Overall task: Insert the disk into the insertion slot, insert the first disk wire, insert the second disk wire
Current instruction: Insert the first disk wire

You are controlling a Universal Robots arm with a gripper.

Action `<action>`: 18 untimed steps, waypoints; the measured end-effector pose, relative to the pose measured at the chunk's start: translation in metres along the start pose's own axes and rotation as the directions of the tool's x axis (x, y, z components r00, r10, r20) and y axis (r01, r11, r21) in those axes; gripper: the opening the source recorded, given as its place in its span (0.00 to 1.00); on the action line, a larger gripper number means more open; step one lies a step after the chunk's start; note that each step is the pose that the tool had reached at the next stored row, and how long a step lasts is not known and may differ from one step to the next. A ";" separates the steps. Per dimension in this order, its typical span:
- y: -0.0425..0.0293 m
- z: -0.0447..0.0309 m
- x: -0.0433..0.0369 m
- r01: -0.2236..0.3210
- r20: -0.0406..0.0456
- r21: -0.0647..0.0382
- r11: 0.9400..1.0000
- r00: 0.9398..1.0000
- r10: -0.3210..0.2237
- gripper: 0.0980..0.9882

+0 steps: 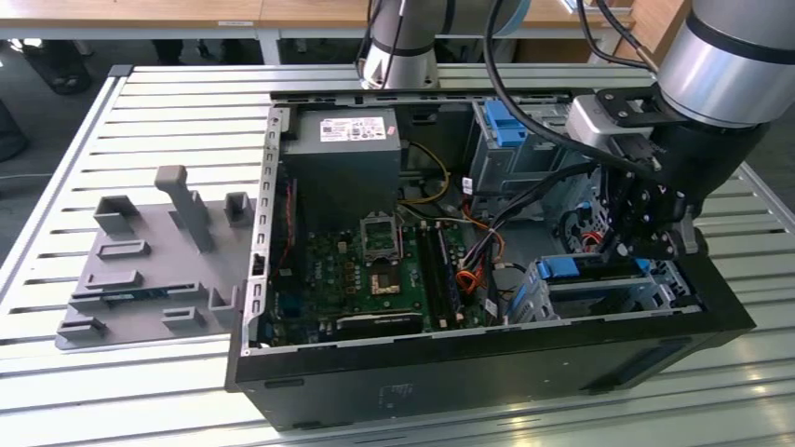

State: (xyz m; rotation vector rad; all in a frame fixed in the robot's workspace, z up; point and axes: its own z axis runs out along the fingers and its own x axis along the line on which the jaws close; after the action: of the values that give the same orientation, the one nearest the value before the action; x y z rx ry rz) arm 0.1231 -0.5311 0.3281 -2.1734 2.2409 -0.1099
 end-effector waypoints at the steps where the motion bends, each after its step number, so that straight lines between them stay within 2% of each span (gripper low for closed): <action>1: 0.0000 0.0001 0.0000 0.000 0.000 0.000 1.000 1.000 0.000 0.09; 3: 0.0000 0.0001 0.0000 0.000 0.000 0.000 1.000 1.000 0.000 0.09; 4: 0.0000 0.0001 0.0000 0.000 0.000 0.000 1.000 1.000 0.000 0.16; 15: -0.0011 -0.0109 0.0004 0.000 0.000 -0.001 1.000 1.000 0.000 0.16; 17: -0.0017 -0.0119 0.0004 0.000 0.000 -0.003 1.000 1.000 0.000 0.14; 18: -0.0024 -0.0119 0.0004 0.000 0.000 -0.004 1.000 1.000 0.000 0.07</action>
State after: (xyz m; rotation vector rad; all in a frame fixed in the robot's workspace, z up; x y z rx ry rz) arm 0.1248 -0.5311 0.3401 -2.1752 2.2426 -0.1057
